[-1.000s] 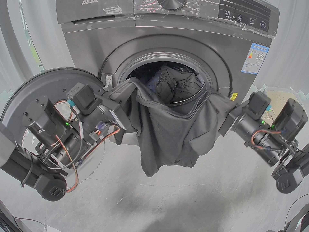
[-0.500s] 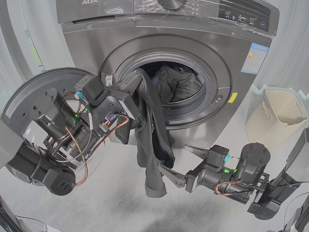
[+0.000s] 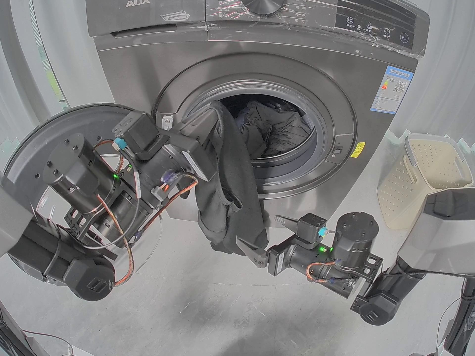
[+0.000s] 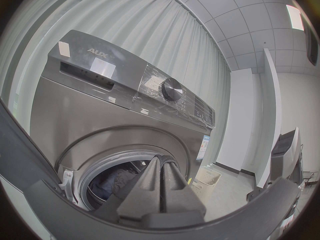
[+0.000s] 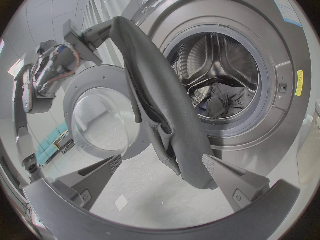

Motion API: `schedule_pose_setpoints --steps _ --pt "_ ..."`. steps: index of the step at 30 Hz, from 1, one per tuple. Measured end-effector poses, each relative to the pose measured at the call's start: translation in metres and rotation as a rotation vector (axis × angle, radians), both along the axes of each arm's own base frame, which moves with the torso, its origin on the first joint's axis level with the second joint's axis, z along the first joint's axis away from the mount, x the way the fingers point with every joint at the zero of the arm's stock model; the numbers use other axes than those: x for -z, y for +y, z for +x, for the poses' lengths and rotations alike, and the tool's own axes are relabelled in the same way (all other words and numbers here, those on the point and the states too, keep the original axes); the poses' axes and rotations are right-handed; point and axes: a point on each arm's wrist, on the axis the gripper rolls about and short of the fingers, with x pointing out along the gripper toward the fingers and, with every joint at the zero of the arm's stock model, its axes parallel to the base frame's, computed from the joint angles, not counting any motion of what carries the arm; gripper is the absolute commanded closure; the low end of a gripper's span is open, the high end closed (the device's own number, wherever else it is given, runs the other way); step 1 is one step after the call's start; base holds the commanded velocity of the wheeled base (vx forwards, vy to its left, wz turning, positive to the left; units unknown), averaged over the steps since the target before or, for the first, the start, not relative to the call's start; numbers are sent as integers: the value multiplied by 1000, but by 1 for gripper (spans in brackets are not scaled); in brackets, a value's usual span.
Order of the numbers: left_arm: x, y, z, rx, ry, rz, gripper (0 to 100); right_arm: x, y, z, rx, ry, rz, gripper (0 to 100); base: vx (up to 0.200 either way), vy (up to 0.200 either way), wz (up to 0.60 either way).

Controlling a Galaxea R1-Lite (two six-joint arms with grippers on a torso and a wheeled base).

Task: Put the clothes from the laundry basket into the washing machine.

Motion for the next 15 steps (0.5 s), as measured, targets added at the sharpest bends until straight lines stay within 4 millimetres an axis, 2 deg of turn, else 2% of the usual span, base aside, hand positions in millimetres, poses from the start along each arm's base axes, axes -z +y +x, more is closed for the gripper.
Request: schedule_pose_setpoints --steps 7,15 --pt "-3 1 -2 1 -8 -5 100 11 11 23 20 -12 11 0 0 0 0" --pt "-5 1 -3 2 -13 -8 100 12 32 49 24 -68 62 0 0 0 0"
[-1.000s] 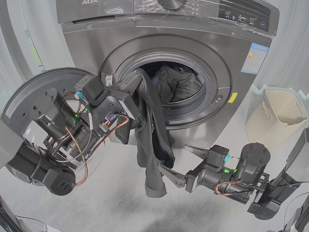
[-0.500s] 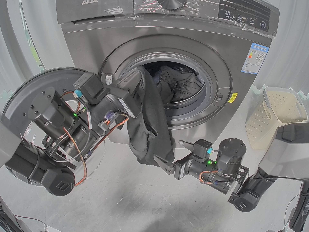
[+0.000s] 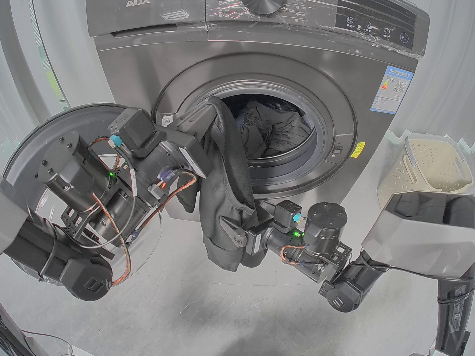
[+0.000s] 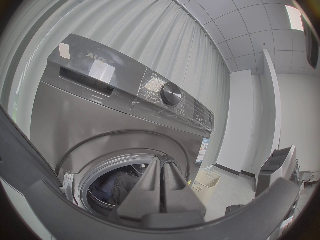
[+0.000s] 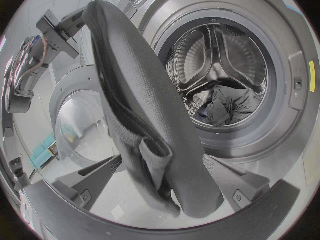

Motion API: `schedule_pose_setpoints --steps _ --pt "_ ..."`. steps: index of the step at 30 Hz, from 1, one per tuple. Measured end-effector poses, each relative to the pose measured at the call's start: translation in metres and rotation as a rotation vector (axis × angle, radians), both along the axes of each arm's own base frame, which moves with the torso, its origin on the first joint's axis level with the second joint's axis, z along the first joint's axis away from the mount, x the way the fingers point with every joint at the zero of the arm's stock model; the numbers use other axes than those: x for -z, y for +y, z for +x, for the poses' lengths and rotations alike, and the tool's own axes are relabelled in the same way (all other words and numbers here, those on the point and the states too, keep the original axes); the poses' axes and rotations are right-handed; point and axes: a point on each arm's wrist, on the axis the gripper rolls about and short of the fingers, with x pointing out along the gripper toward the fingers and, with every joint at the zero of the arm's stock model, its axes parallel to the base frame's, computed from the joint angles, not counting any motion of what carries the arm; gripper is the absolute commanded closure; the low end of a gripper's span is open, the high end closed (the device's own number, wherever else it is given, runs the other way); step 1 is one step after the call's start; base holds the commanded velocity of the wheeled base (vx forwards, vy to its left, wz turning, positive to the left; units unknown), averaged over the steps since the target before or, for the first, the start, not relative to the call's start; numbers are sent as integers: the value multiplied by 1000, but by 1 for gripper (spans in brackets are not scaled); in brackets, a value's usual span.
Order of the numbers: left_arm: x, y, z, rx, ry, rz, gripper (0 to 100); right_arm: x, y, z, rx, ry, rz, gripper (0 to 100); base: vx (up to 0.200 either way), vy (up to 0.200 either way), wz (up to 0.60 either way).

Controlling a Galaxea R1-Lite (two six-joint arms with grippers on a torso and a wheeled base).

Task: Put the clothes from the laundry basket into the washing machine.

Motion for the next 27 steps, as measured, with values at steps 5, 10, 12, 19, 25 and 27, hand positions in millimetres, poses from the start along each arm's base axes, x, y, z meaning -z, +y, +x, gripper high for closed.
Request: schedule_pose_setpoints --steps 5,10,12,19,25,27 --pt "-3 0 -3 6 -6 -5 100 8 9 17 10 -23 16 0 0 0 0" --pt "-6 0 -8 15 -13 -11 100 17 10 38 40 -38 23 0 0 0 0" --pt "-7 0 -9 18 -16 -14 100 19 10 45 51 -46 29 0 0 0 0" --pt "-9 0 -12 25 -21 -18 100 25 11 62 74 -71 49 0 0 0 0" --pt "-9 1 -11 20 -21 -17 100 27 12 64 76 -77 58 100 0 0 0" --pt "-9 1 -11 18 -19 -16 100 25 12 64 75 -81 65 100 0 0 0"
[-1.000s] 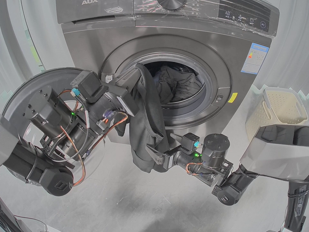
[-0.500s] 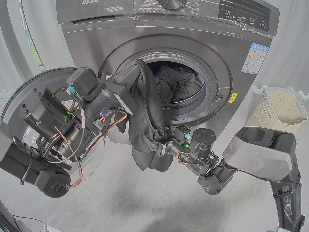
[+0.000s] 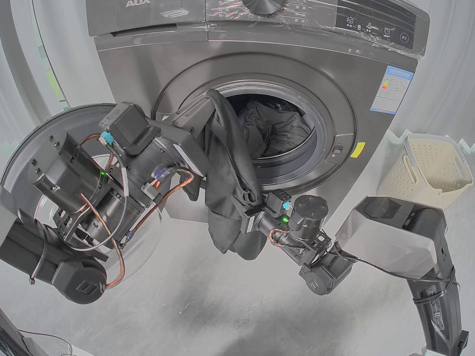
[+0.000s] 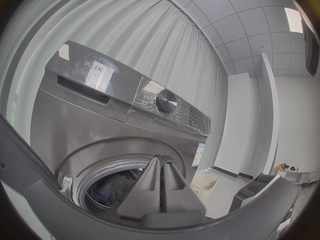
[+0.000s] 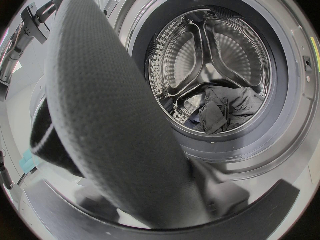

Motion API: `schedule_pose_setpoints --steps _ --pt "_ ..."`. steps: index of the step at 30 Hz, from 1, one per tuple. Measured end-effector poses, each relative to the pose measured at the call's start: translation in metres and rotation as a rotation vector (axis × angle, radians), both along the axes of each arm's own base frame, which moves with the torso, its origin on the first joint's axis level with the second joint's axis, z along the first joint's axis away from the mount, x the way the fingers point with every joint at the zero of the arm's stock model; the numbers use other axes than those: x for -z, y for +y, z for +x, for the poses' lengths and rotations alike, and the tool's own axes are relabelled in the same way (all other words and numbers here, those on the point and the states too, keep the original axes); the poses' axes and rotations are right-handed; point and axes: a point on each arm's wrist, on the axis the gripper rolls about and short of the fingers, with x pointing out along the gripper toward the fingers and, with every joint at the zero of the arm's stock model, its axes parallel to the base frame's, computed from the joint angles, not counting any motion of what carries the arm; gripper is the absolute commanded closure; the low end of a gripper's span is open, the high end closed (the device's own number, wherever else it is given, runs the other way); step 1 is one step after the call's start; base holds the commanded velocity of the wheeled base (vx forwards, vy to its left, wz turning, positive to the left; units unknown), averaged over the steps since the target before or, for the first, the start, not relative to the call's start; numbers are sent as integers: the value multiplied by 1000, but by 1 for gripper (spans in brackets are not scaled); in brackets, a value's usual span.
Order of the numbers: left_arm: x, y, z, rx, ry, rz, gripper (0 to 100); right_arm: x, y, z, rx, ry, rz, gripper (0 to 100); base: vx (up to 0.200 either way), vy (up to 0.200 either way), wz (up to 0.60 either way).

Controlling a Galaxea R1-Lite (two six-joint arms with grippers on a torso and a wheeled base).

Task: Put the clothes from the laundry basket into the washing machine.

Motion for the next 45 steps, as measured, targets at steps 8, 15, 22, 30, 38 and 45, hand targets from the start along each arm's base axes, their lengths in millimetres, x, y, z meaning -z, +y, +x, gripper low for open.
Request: schedule_pose_setpoints --steps 8,15,22,30,38,45 --pt "4 7 5 -26 13 10 100 -9 -12 -6 19 8 0 100 0 0 0" --pt "28 22 12 -42 79 87 100 -32 -38 -14 60 13 4 100 0 0 0" --pt "72 29 15 -40 178 239 100 -64 -54 -27 82 -21 37 100 0 0 0" --pt "111 28 19 -43 271 349 100 -92 -58 -38 89 -66 83 100 0 0 0" --pt "121 27 21 -42 300 369 100 -103 -60 -43 87 -87 101 100 0 0 0" --pt "123 27 22 -43 306 371 0 -106 -60 -43 86 -93 105 100 0 0 0"
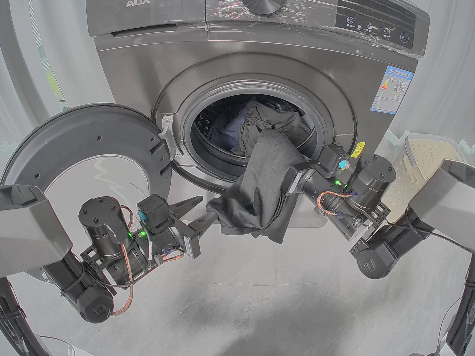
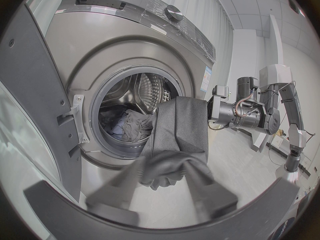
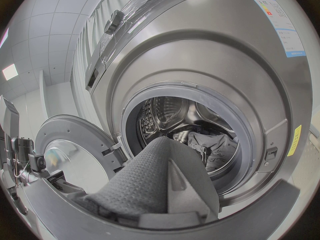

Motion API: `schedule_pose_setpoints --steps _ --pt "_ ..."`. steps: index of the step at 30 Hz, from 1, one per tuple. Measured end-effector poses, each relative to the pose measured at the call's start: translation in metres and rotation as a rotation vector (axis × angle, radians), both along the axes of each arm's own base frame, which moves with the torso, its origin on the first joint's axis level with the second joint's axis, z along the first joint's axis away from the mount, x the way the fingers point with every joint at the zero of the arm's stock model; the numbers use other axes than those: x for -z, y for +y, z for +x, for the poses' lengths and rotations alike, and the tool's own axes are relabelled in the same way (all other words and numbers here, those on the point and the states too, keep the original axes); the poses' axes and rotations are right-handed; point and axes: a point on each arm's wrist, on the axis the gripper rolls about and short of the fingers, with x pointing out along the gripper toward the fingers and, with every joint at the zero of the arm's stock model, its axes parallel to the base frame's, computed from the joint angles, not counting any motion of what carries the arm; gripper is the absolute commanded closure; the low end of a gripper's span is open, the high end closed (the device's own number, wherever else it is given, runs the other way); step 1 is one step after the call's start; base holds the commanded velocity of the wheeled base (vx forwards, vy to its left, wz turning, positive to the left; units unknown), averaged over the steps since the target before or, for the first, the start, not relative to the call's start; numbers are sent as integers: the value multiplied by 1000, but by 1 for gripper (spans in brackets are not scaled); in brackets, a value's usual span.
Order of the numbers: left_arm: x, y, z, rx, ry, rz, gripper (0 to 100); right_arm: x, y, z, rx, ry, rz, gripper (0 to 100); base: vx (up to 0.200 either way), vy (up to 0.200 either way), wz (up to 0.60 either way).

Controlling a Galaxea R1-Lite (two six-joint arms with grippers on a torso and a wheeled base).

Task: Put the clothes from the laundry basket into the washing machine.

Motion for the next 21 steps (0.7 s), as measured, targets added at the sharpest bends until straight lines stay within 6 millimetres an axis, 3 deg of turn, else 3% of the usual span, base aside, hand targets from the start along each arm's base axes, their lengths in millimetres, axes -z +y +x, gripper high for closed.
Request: schedule_pose_setpoints --steps 6,21 --pt "7 6 -2 -6 30 17 0 -7 -3 5 14 -19 11 100 0 0 0" --pt "49 13 -20 71 168 159 0 -18 -14 11 48 -51 31 100 0 0 0"
